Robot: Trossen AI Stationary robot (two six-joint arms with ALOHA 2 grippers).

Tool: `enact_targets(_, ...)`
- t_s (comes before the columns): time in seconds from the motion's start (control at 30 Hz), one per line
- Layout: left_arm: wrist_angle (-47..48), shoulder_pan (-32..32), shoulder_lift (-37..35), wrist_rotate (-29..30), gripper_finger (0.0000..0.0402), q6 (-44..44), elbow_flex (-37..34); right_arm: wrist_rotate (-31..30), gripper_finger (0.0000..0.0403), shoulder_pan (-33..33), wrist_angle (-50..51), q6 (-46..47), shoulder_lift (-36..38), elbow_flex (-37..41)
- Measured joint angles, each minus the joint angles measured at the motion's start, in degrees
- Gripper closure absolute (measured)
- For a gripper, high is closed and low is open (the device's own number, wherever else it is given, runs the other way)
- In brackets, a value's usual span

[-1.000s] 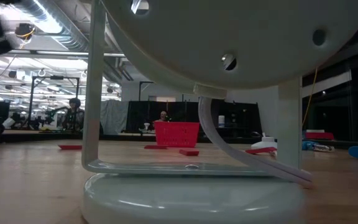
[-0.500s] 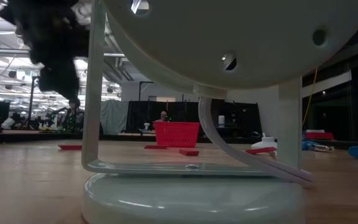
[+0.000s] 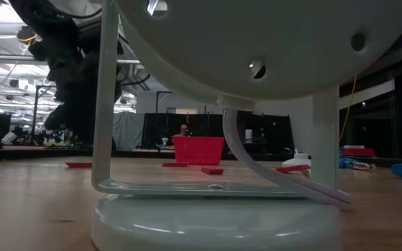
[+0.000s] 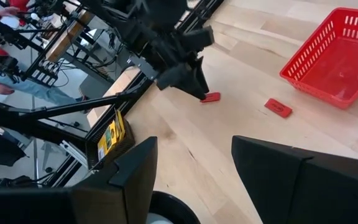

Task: Pick & Place School Supplies
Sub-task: Put the red eraser into the red bin

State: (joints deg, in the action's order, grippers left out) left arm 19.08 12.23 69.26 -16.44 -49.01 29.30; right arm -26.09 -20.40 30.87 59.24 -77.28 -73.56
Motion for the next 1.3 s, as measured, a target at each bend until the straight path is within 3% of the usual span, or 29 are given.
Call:
enact_targets(0.7,1.3,-0.51,7.32,1.52,0.0246,7.62,0.2,-1.58,0.0191,0.46,-1.49,0.66,0.01,0.0)
enact_targets(1.3,3.1,-0.57,7.52,9.55,0.0252,8.49,0.11,-3.09,0.0191,0.47,-1.7,1.6,0.02,0.0)
